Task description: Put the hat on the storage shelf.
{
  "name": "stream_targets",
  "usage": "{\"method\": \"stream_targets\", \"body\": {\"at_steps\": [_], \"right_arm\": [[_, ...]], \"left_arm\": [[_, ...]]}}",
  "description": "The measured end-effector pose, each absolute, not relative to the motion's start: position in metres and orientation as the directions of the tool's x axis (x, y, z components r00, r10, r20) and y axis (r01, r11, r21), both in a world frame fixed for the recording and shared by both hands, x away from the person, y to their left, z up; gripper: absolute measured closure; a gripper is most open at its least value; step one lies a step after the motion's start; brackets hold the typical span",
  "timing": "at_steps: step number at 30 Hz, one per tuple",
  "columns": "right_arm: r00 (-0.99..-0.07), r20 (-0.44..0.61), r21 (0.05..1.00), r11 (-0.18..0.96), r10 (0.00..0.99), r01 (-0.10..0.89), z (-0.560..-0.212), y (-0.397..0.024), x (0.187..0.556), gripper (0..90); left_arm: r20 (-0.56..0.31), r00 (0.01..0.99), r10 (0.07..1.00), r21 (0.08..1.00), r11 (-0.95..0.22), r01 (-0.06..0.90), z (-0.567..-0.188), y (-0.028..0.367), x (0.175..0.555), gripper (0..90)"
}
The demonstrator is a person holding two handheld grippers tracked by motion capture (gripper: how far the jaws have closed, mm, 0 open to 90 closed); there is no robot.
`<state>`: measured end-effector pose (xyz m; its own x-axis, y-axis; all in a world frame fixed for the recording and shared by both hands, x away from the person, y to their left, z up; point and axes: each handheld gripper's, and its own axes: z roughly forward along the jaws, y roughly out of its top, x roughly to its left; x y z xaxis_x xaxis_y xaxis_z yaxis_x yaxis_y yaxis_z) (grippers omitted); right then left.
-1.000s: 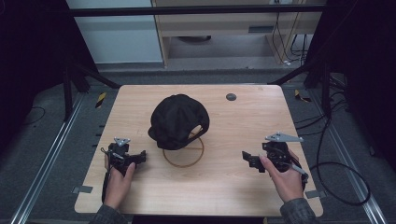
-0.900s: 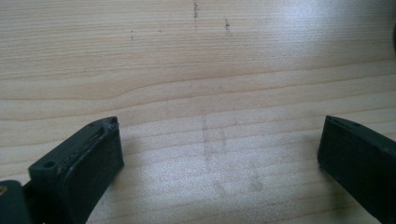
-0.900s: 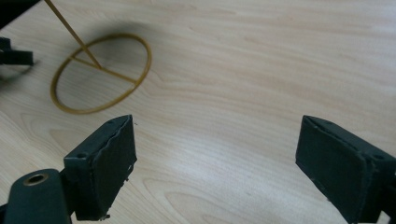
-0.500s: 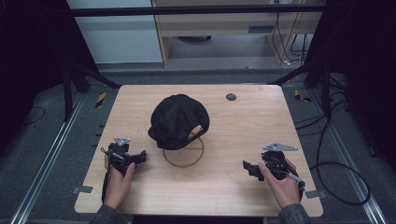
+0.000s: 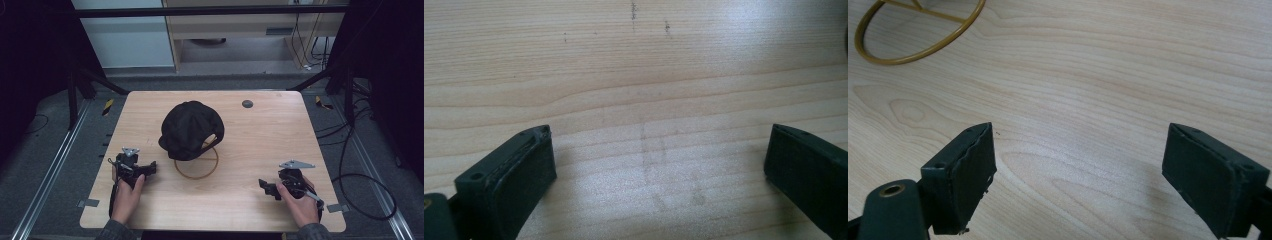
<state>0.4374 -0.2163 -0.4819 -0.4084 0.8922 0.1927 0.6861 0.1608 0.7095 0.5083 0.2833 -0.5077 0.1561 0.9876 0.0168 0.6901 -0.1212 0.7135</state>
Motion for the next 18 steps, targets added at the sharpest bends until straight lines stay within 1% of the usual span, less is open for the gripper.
{"method": "stream_targets", "body": {"at_steps": [18], "right_arm": [[-0.429, 0.183, 0.696, 0.191, 0.885, 0.692, -0.498, -0.203, 0.434, 13.7]], "left_arm": [[0.017, 0.156, 0.988, 0.714, -0.121, 0.690, -0.508, 0.283, 0.508, 0.0]]}}
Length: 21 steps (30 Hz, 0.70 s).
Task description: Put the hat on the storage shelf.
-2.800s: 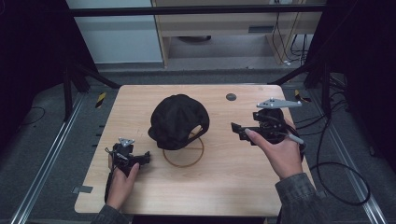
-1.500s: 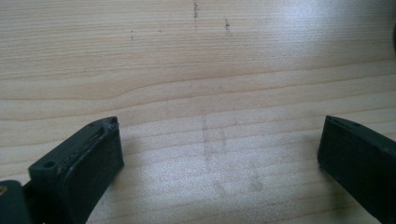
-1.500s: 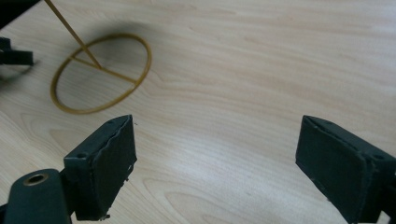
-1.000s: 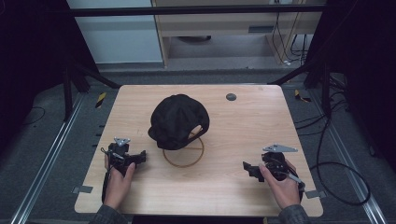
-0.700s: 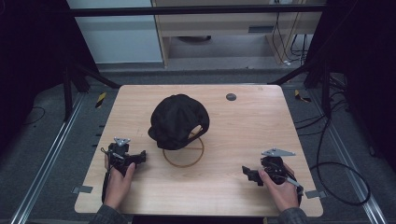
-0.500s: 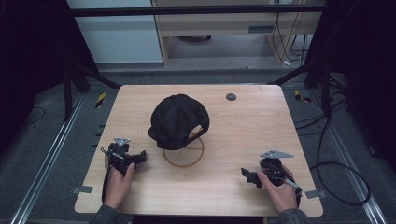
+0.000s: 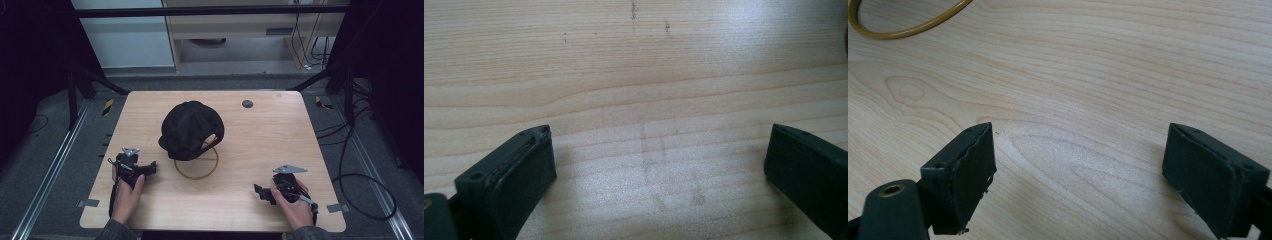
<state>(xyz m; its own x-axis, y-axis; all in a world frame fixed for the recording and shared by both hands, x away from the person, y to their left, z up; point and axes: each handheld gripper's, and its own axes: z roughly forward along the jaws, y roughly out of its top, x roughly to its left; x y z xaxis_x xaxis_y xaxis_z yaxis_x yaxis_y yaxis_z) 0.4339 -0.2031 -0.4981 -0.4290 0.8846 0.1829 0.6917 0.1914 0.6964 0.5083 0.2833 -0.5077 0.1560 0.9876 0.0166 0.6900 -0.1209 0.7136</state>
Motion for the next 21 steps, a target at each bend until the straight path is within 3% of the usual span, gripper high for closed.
{"method": "stream_targets", "body": {"at_steps": [15, 21], "right_arm": [[-0.427, 0.147, 0.728, 0.194, 0.892, 0.657, -0.506, -0.184, 0.444, 9.8], [-0.422, 0.073, 0.750, 0.230, 0.904, 0.620, -0.511, -0.174, 0.446, 6.9]], "left_arm": [[0.017, 0.156, 0.988, 0.713, -0.121, 0.690, -0.508, 0.283, 0.508, 0.0], [0.017, 0.156, 0.988, 0.713, -0.121, 0.690, -0.508, 0.283, 0.508, 0.0]]}}
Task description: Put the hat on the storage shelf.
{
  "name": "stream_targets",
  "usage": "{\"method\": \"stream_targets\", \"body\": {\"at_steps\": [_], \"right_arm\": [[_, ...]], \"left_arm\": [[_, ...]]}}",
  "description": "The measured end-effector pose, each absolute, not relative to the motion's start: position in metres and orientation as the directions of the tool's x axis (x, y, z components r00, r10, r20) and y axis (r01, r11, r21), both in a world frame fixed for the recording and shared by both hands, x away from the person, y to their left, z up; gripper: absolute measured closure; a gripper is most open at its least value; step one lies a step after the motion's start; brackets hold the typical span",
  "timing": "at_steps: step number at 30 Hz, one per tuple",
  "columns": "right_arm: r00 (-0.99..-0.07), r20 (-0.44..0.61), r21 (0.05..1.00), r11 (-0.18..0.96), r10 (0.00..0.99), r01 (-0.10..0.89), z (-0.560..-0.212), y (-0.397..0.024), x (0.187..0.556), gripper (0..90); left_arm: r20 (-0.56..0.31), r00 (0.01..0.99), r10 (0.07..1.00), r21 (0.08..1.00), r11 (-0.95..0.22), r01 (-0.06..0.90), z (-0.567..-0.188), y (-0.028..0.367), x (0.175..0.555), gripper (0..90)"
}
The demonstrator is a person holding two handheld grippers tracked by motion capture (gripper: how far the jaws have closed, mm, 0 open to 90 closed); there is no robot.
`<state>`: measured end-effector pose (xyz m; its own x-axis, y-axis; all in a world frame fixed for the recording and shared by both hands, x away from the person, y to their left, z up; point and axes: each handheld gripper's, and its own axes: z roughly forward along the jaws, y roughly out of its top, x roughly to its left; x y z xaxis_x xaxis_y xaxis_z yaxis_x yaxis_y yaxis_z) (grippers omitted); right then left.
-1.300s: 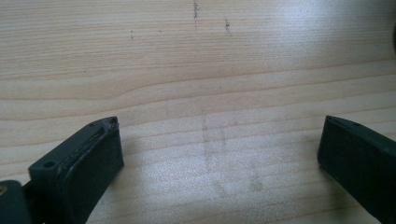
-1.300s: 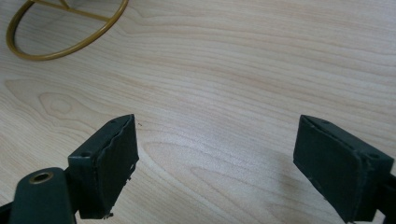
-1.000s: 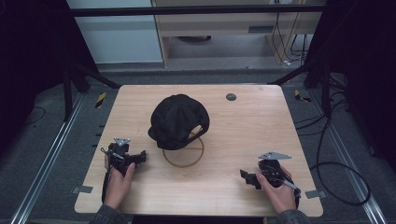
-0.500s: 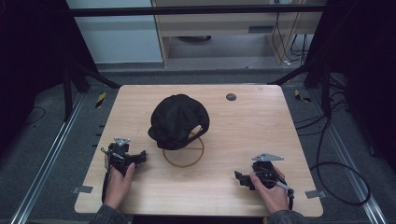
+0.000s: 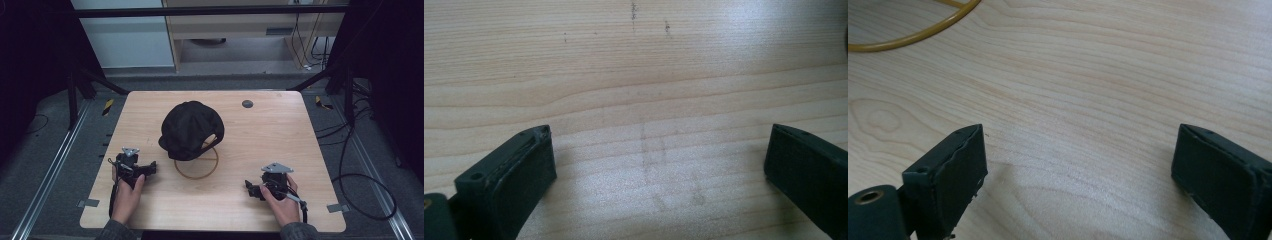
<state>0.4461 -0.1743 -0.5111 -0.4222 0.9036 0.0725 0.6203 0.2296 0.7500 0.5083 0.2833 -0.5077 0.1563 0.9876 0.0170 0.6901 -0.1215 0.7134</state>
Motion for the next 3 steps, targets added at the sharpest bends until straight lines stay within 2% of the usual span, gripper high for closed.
{"method": "stream_targets", "body": {"at_steps": [3], "right_arm": [[-0.436, 0.000, 0.733, 0.296, 0.900, 0.613, -0.5122, -0.1676, 0.4461, 4.5]], "left_arm": [[0.017, 0.156, 0.988, 0.713, -0.121, 0.690, -0.5077, 0.2832, 0.5083, 0.0]]}}
